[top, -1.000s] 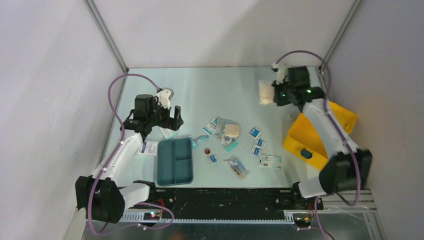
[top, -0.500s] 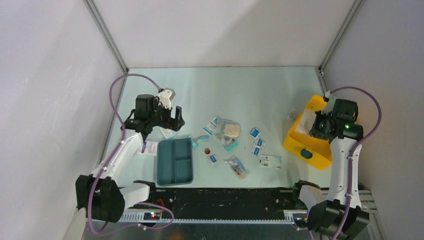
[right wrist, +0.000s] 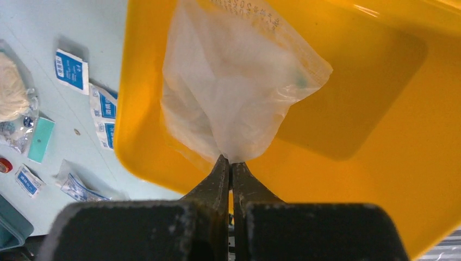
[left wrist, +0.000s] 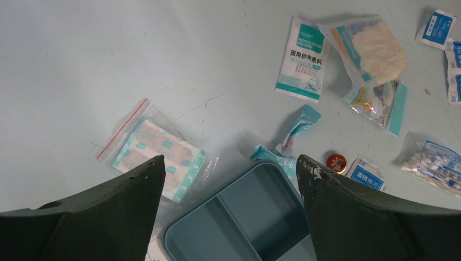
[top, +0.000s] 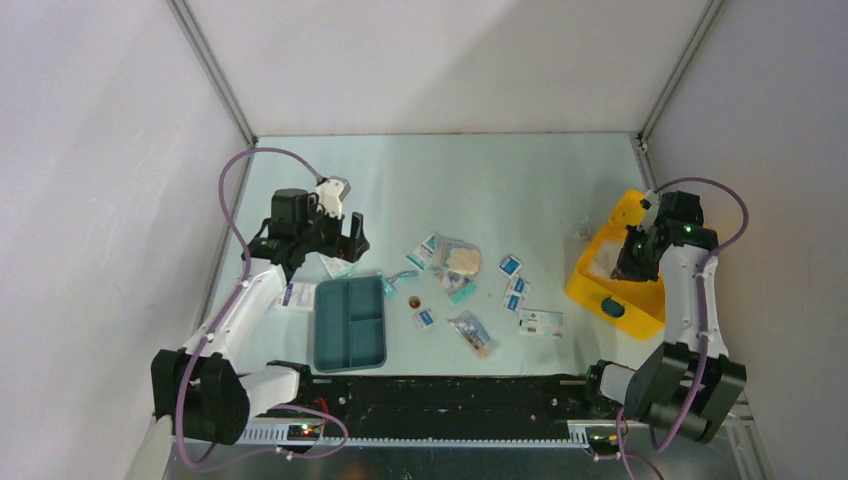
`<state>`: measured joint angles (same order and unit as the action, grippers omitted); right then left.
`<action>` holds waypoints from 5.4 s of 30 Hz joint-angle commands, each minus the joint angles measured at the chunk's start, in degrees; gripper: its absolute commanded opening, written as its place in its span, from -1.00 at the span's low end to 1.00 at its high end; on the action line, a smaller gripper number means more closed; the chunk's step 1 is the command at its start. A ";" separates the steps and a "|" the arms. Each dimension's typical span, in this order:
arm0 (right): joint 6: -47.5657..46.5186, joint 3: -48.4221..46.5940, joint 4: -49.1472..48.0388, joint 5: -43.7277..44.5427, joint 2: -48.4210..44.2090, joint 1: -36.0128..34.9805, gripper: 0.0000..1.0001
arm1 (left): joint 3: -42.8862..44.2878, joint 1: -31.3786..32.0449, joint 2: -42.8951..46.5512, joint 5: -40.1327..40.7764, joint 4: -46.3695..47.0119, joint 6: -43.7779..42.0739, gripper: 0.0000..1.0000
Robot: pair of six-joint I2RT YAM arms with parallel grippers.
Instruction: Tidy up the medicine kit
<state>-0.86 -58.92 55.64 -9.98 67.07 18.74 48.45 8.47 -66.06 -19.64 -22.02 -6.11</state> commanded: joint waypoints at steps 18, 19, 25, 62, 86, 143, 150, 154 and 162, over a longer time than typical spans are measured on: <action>4.12 -0.42 -11.94 -3.02 19.11 -4.80 -1.00 | 2.64 0.28 -2.43 2.73 0.77 -1.63 0.90; 4.12 -0.42 -12.08 -3.03 19.85 -5.09 -0.99 | 2.67 0.24 -2.41 2.79 0.80 -1.67 0.90; 4.21 -0.60 -12.58 -2.45 22.96 -5.20 -0.59 | 2.57 0.23 -2.32 3.27 0.67 -1.71 0.90; -10.98 -10.52 -20.44 -9.16 7.58 -34.56 0.57 | 4.02 0.30 -0.49 4.23 0.16 1.55 0.92; -7.40 -20.55 -36.91 27.10 40.25 -72.08 0.39 | 2.19 0.32 6.22 6.37 -2.96 7.90 0.96; -13.41 -14.86 -18.41 -1.55 -4.02 -29.00 -1.00 | 4.98 0.34 0.26 2.56 -2.06 6.42 0.93; -19.11 -9.55 -7.78 -8.51 -14.26 -15.51 -1.00 | 6.00 0.44 -0.12 2.56 -2.18 6.20 0.93; -19.52 -5.39 -3.39 -8.52 -19.93 -13.25 -1.00 | 6.49 0.47 -0.25 2.34 -2.31 6.20 0.93; -21.05 2.88 -1.88 -6.87 -27.03 -11.03 -1.00 | 7.31 0.80 -1.08 2.38 -2.48 6.20 0.93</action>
<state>-20.32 -58.50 52.93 -16.51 41.87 6.79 53.45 8.67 -66.92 -16.21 -25.36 1.04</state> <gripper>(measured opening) 0.009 0.965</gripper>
